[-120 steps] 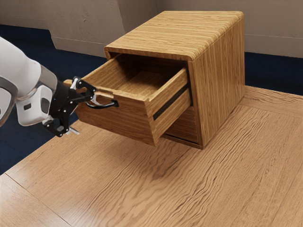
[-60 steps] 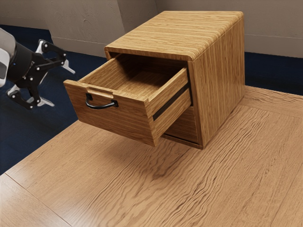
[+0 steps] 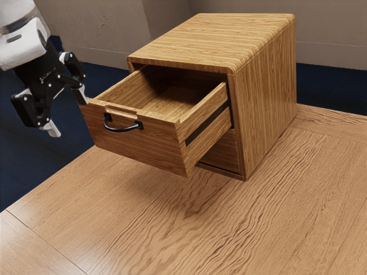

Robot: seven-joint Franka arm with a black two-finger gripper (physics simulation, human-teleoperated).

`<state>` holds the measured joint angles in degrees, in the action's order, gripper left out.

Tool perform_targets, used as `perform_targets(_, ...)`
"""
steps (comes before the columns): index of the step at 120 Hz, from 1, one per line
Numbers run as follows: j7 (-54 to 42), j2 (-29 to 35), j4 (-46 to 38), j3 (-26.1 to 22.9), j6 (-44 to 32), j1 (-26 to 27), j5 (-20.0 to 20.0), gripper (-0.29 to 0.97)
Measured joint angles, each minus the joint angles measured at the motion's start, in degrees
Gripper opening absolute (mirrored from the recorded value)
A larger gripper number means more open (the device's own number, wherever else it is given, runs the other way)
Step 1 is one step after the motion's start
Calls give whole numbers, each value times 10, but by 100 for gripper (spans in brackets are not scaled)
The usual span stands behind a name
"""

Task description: Pull the drawer handle with one arm to open the drawer

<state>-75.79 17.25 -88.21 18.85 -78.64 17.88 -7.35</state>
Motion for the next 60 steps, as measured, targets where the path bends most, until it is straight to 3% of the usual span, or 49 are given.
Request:
perform_targets(20, 76, -32, 31, -2, 45, -9, -2, 68)
perform_targets(36, 125, -54, 45, -38, 63, -50, -3, 68)
perform_targets(60, 181, -62, 90, -42, 91, -56, -4, 68)
